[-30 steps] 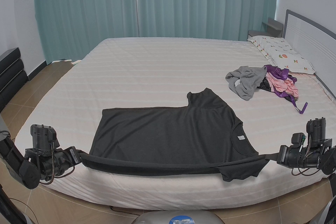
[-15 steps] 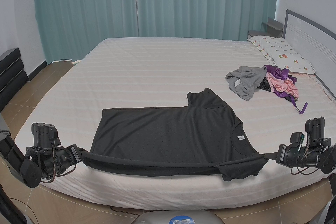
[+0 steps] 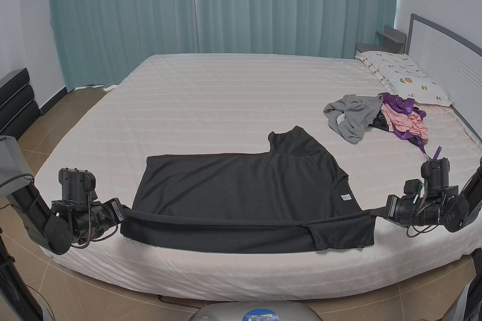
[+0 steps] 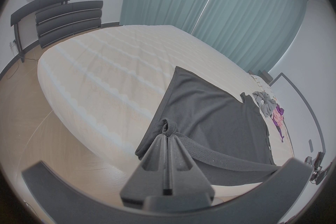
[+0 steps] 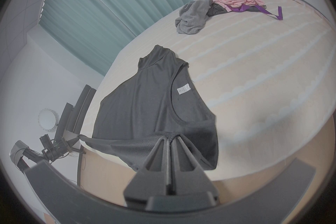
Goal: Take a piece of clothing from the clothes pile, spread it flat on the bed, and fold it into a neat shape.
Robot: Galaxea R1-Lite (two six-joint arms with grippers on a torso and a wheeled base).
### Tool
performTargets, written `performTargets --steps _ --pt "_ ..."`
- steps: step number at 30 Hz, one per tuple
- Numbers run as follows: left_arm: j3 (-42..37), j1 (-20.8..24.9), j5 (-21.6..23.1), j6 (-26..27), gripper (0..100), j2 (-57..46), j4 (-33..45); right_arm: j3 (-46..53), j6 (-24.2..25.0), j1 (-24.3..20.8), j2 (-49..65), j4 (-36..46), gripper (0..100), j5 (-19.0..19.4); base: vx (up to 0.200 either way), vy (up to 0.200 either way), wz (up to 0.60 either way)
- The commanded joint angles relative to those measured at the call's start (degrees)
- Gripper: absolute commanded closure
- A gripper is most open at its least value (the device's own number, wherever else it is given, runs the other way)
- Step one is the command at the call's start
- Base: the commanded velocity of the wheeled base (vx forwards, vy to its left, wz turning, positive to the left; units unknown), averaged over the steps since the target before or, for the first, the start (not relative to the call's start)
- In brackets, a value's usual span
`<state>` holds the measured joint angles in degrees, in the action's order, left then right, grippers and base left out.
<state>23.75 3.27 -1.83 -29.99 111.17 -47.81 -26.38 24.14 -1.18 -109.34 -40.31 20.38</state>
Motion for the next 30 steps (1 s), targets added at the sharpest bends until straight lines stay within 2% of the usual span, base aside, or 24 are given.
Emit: performTargets --steps 1,9,18,30 --pt "2.7 -0.6 0.0 -0.1 100 4.6 0.0 -4.6 0.0 -0.3 -6.0 0.1 100 -0.9 0.0 0.0 0.0" --pt "5.6 -0.8 0.0 -0.4 100 7.1 0.2 -11.8 0.3 -1.2 -6.9 5.2 100 -1.1 0.0 0.0 0.0" --pt "6.3 -0.6 0.1 -0.5 100 2.7 6.1 -11.3 0.3 -2.3 -4.8 7.6 100 -1.2 0.0 0.0 0.0" --pt "9.6 -0.6 0.5 -0.6 100 7.4 6.5 -12.9 0.2 -2.4 -7.3 7.6 100 -2.6 0.0 0.0 0.0"
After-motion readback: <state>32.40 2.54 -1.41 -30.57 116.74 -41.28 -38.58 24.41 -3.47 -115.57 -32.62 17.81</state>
